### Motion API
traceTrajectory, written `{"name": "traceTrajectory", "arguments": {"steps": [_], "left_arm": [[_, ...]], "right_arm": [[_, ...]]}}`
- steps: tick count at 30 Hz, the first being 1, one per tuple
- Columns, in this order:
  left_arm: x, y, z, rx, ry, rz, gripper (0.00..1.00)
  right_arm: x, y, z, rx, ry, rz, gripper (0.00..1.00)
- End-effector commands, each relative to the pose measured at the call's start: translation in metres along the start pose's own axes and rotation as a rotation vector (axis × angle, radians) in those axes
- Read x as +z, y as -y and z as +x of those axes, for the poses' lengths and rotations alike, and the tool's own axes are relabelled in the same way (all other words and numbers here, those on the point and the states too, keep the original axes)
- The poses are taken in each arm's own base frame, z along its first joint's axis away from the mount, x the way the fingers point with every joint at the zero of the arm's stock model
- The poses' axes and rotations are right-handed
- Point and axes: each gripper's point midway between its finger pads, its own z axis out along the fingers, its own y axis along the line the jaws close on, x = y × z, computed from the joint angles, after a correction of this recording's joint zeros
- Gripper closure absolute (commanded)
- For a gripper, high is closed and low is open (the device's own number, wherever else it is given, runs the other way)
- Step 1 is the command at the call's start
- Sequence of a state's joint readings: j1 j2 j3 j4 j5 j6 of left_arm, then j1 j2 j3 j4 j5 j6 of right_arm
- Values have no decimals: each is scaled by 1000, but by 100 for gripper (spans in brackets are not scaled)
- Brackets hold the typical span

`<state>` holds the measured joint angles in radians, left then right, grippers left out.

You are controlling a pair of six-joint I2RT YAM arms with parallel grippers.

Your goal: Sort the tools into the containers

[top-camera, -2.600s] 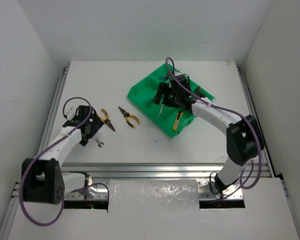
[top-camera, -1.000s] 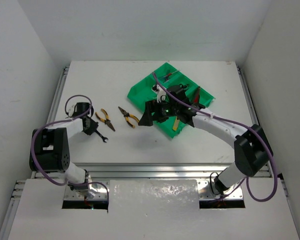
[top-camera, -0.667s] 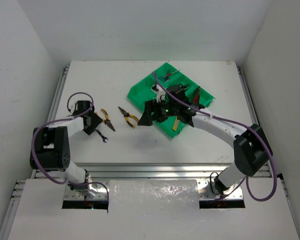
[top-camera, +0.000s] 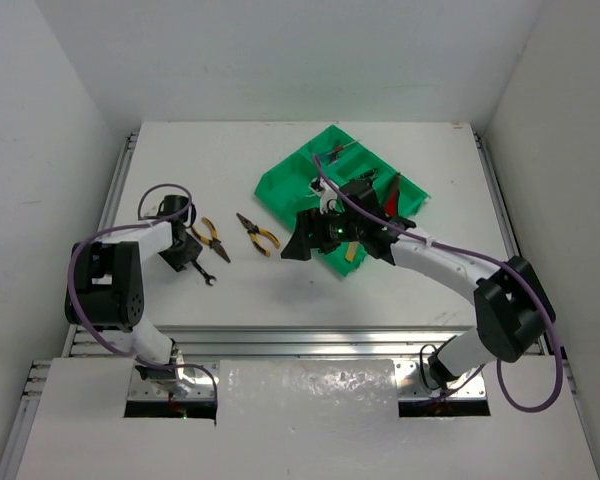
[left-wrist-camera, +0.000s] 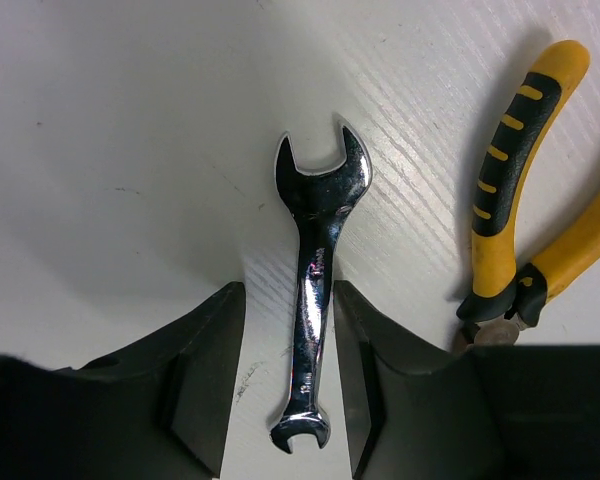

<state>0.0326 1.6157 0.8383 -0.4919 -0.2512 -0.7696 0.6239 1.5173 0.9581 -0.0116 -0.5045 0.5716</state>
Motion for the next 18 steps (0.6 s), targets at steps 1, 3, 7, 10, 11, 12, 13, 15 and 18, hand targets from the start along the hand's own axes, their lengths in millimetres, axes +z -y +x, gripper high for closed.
{"name": "traceTrajectory", "arguments": {"steps": [1, 3, 7, 10, 11, 12, 13, 15, 18], "left_arm": [[8, -55, 69, 73, -243, -190, 61], [10, -54, 74, 83, -256, -192, 62], [13, -54, 86, 118, -276, -216, 70], [16, -57, 91, 117, -285, -219, 82], [17, -55, 93, 118, -292, -204, 88], [17, -55, 96, 121, -300, -195, 95], [17, -54, 97, 123, -304, -184, 100], [16, -50, 96, 126, -296, -153, 100], [8, -44, 90, 127, -251, -91, 100]], "right_arm": [[-9, -12, -19, -56, 79, -38, 1], [-10, -13, -18, -54, 80, -42, 1], [-10, -17, -18, -52, 82, -61, 1], [-10, -17, -18, -50, 81, -65, 1], [-10, -17, -18, -51, 79, -67, 1], [-9, -18, -18, -53, 79, -72, 1], [-9, -18, -17, -52, 79, -76, 1], [-7, -24, -16, -62, 79, -121, 1], [1, -28, -8, -50, 44, -192, 1]]}}
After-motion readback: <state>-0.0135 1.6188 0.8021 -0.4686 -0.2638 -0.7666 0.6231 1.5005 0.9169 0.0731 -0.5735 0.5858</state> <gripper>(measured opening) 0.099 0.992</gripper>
